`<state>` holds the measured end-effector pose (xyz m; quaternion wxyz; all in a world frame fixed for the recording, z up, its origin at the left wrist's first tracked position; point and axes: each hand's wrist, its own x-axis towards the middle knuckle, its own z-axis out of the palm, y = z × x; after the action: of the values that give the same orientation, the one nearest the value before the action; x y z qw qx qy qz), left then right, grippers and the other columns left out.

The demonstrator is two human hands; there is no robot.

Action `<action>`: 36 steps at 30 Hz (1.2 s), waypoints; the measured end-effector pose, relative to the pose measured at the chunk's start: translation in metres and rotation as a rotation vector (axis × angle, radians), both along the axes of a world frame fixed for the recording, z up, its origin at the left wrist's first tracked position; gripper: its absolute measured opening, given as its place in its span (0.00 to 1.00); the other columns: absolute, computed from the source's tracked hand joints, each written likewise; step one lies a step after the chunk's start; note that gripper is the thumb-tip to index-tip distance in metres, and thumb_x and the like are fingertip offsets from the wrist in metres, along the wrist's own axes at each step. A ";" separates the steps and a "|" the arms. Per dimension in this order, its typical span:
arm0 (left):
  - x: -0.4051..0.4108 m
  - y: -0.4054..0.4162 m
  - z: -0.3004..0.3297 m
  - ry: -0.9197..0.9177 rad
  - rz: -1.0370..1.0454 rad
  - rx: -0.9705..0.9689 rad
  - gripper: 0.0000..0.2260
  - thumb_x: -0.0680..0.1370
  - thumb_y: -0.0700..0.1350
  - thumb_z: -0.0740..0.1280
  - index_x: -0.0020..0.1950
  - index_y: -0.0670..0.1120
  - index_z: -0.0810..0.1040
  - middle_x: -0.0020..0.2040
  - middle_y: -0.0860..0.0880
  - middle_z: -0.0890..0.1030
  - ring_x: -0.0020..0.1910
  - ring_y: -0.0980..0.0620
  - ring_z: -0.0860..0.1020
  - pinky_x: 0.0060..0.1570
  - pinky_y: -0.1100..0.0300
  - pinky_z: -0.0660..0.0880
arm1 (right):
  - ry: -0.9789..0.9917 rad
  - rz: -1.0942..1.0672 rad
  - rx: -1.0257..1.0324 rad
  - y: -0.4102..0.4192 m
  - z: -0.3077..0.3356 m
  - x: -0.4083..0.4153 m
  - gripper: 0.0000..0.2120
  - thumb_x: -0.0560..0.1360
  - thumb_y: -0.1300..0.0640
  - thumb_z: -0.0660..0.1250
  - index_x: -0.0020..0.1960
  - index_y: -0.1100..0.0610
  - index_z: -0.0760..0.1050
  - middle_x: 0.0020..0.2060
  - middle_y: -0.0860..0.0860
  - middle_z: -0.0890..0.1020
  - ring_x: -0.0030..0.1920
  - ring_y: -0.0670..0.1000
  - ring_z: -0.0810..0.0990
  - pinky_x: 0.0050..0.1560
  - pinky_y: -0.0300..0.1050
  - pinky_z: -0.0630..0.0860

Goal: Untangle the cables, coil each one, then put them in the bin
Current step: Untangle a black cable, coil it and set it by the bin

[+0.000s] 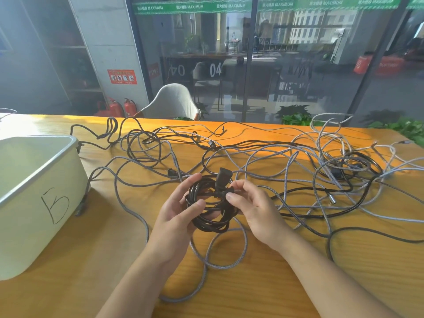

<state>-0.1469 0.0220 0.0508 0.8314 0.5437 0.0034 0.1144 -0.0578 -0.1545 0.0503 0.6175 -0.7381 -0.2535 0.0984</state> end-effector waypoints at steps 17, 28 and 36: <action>-0.050 0.051 0.008 -0.020 0.325 0.480 0.19 0.83 0.35 0.67 0.71 0.52 0.76 0.62 0.52 0.84 0.63 0.51 0.81 0.57 0.57 0.81 | -0.286 0.153 -0.265 0.058 0.012 -0.036 0.36 0.75 0.48 0.78 0.78 0.39 0.67 0.62 0.41 0.82 0.58 0.42 0.82 0.58 0.40 0.80; -0.101 0.146 -0.006 0.176 0.598 0.935 0.19 0.84 0.44 0.67 0.74 0.52 0.71 0.61 0.56 0.82 0.58 0.62 0.80 0.59 0.64 0.77 | -0.380 0.285 -0.349 0.171 -0.001 -0.069 0.38 0.78 0.47 0.74 0.83 0.51 0.62 0.73 0.47 0.75 0.67 0.51 0.79 0.68 0.54 0.77; -0.100 0.164 -0.040 0.521 0.565 1.450 0.24 0.86 0.56 0.52 0.80 0.50 0.66 0.76 0.46 0.72 0.74 0.41 0.69 0.71 0.41 0.66 | -0.514 0.377 -0.641 0.185 -0.019 -0.076 0.34 0.85 0.41 0.60 0.85 0.52 0.51 0.83 0.49 0.61 0.82 0.51 0.58 0.79 0.49 0.57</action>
<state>-0.2468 0.1864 0.0109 0.1859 0.9339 0.2582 0.1632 -0.1341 0.0310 0.0318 0.2458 -0.8335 -0.4854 0.0962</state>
